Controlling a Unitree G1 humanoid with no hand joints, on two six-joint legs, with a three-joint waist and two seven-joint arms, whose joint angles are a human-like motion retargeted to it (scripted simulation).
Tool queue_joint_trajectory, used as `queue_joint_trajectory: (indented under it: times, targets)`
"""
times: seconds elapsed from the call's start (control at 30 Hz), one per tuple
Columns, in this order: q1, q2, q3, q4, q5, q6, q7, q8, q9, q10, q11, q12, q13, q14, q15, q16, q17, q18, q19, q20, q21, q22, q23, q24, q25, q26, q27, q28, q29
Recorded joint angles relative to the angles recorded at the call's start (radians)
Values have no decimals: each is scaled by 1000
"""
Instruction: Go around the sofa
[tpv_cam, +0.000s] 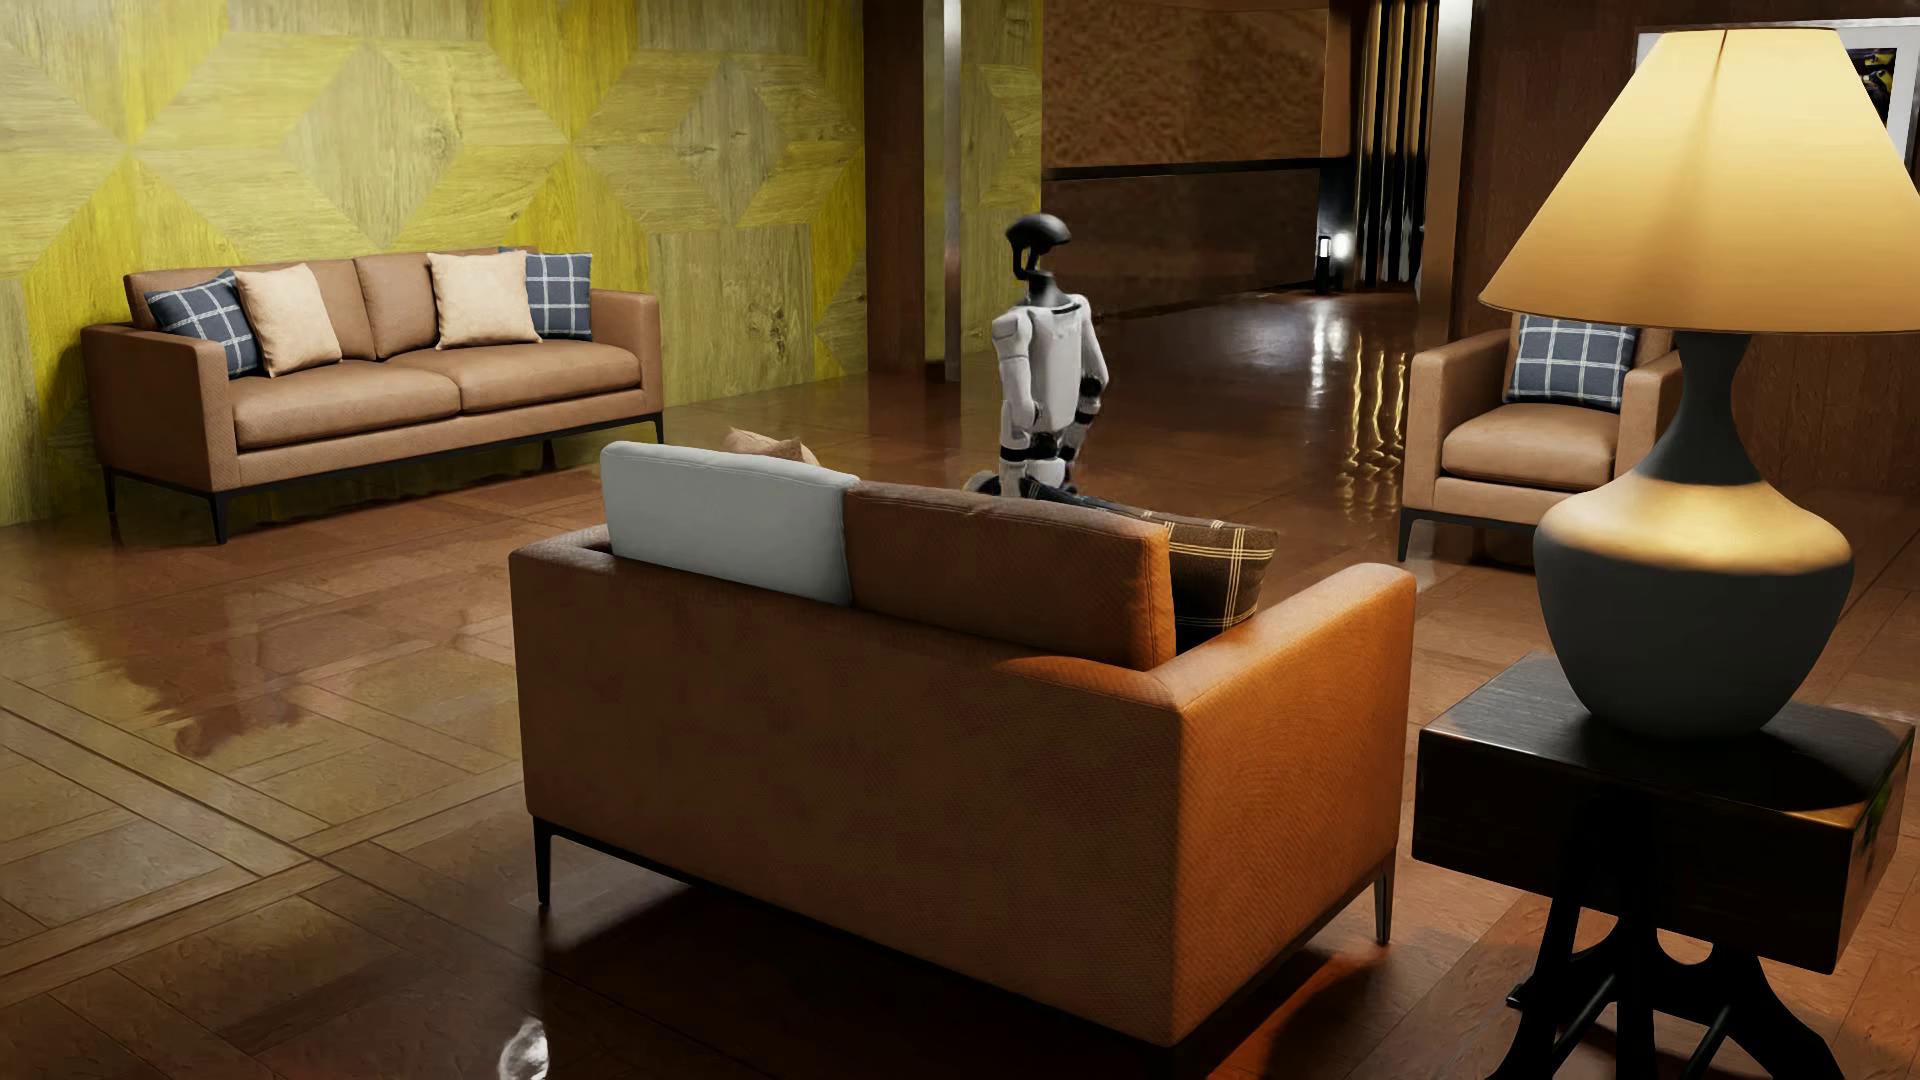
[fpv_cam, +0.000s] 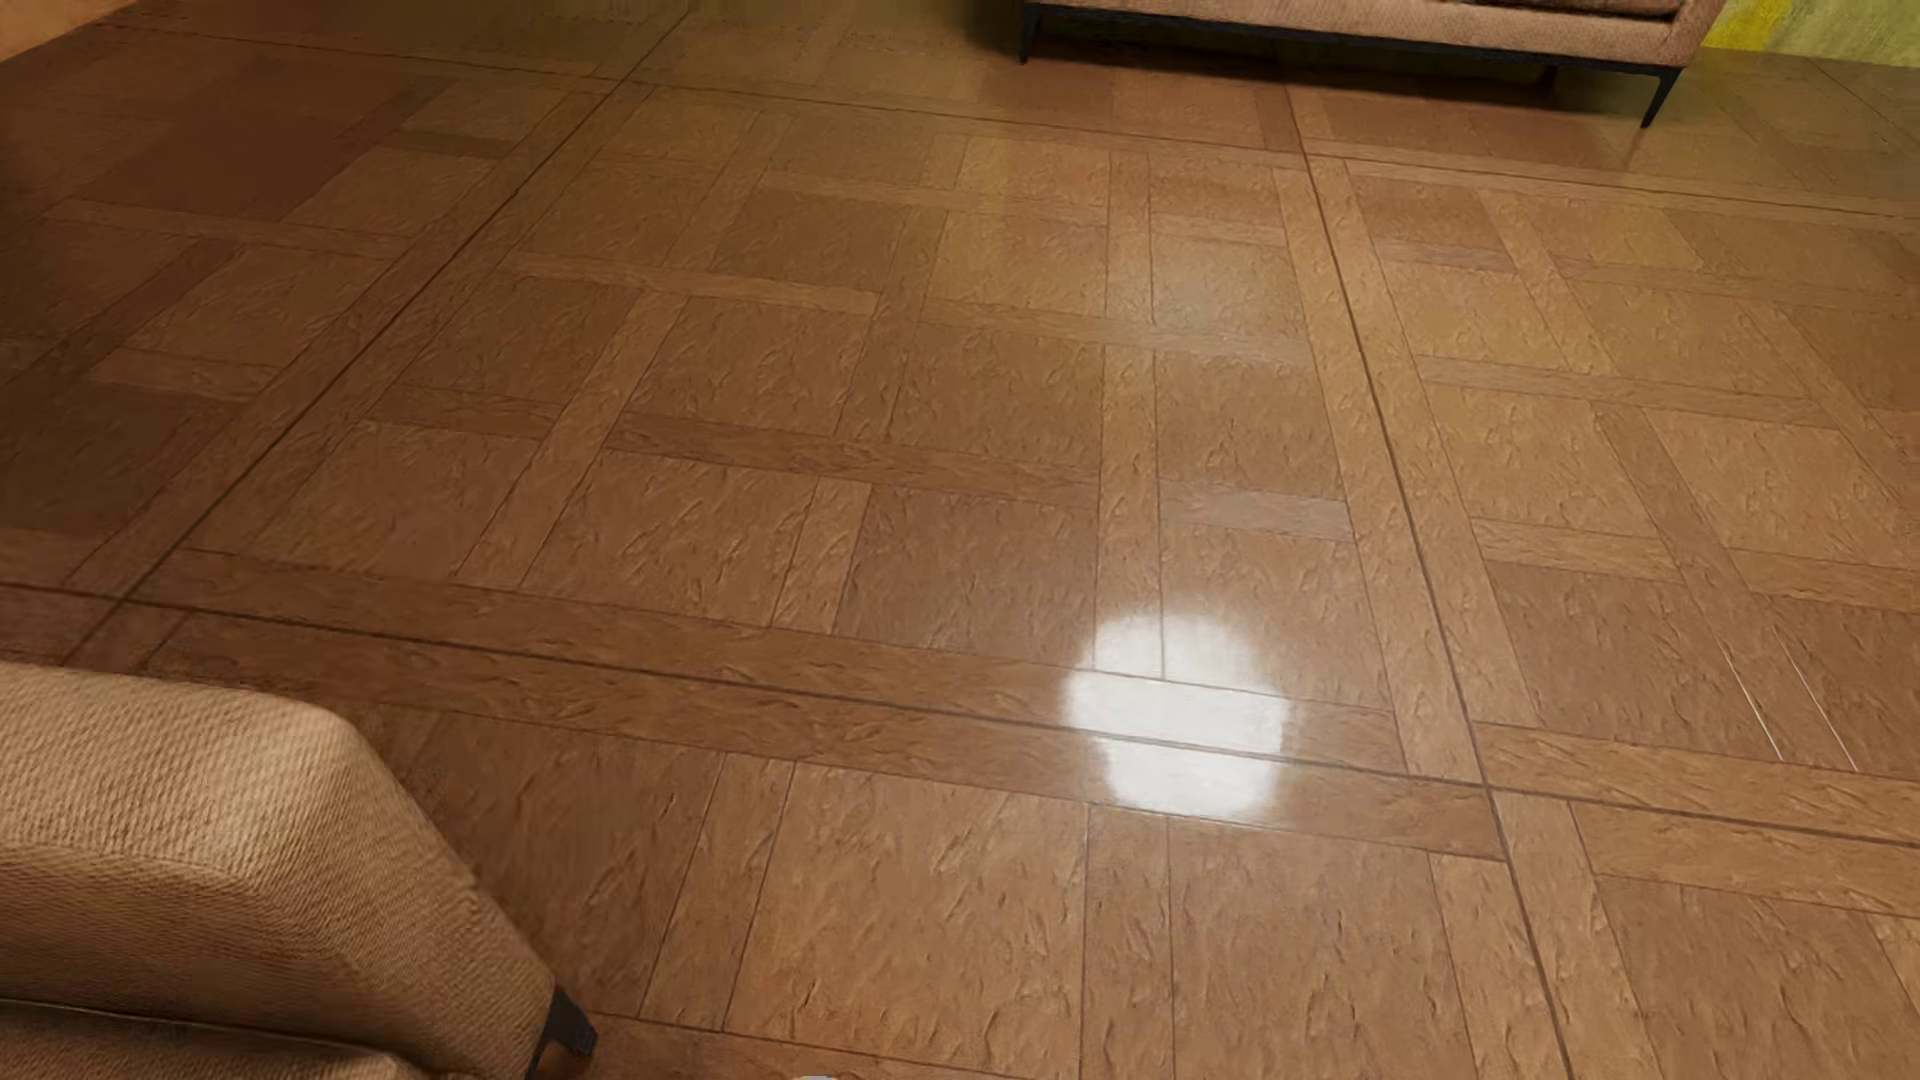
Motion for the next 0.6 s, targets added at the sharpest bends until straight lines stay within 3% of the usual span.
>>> queue_joint_trajectory:
  times: [0.03, 0.07, 0.13, 0.2, 0.27, 0.3, 0.33, 0.37, 0.4, 0.43, 0.47, 0.5, 0.53, 0.6]
  targets:
    - [101, -90, -52, 1, -7, 8, 0, 0, 11, -32, 114, -21, 20, -75, -166, 1, -1, 0, 0, 9, 20, -15, 4, 0, 0, 0, 0, 0, 0]
    - [196, -182, -115, 19, 6, 40, 0, 0, 14, -72, 149, -53, 36, -143, -278, 5, -9, 0, 0, -4, 36, -36, 21, 0, 0, 0, 0, 0, 0]
    - [371, -320, -242, 49, 9, 86, 0, 0, 3, -163, -33, -128, 87, -299, -335, 25, -19, 0, 0, -31, 32, -85, 36, 0, 0, 0, 0, 0, 0]
    - [535, -398, -313, 83, 2, 120, 0, 0, -1, -248, -366, -196, 118, -447, -271, 39, -37, 0, 0, 15, 19, -126, 59, 0, 0, 0, 0, 0, 0]
    - [633, -450, -355, 94, -6, 125, 0, 0, -34, -276, -684, -258, 123, -569, -95, 54, -44, 0, 0, 101, 42, -153, 88, 0, 0, 0, 0, 0, 0]
    - [664, -491, -354, 92, -7, 134, 0, 0, -48, -275, -1098, -279, 124, -582, -1, 52, -46, 0, 0, 143, 37, -156, 102, 0, 0, 0, 0, 0, 0]
    - [693, -531, -381, 113, -7, 141, 0, 0, -49, -253, -761, -289, 123, -558, -82, 69, -51, 0, 0, 150, 54, -182, 101, 0, 0, 0, 0, 0, 0]
    - [735, -550, -409, 144, 22, 157, 0, 0, -37, -211, -668, -268, 116, -497, -72, 70, -54, 0, 0, 206, 72, -208, 114, 0, 0, 0, 0, 0, 0]
    - [723, -570, -428, 173, 43, 176, 0, 0, -53, -107, -579, -247, 116, -370, -21, 51, -53, 0, 0, 233, 77, -193, 134, 0, 0, 0, 0, 0, 0]
    - [686, -540, -433, 218, 93, 209, 0, 0, -47, 74, -498, -215, 113, -166, -57, 19, -51, 0, 0, 244, 74, -161, 159, 0, 0, 0, 0, 0, 0]
    - [568, -503, -409, 212, 128, 205, 0, 0, -47, 331, -484, -187, 99, -3, -111, 7, -44, 0, 0, 229, 57, -145, 166, 0, 0, 0, 0, 0, 0]
    - [448, -431, -387, 231, 167, 211, 0, 0, -26, 589, -495, -176, 95, -2, -160, -6, -37, 0, 0, 200, 27, -124, 144, 0, 0, 0, 0, 0, 0]
    - [331, -336, -348, 226, 157, 196, 0, 0, -8, 731, -531, -174, 79, -64, -183, -6, -39, 0, 0, 130, 37, -107, 113, 0, 0, 0, 0, 0, 0]
    - [137, -187, -218, 192, 131, 139, 0, 0, 3, 634, -612, -102, 50, -42, -208, -3, -40, 0, 0, 106, 43, -139, 28, 0, 0, 0, 0, 0, 0]
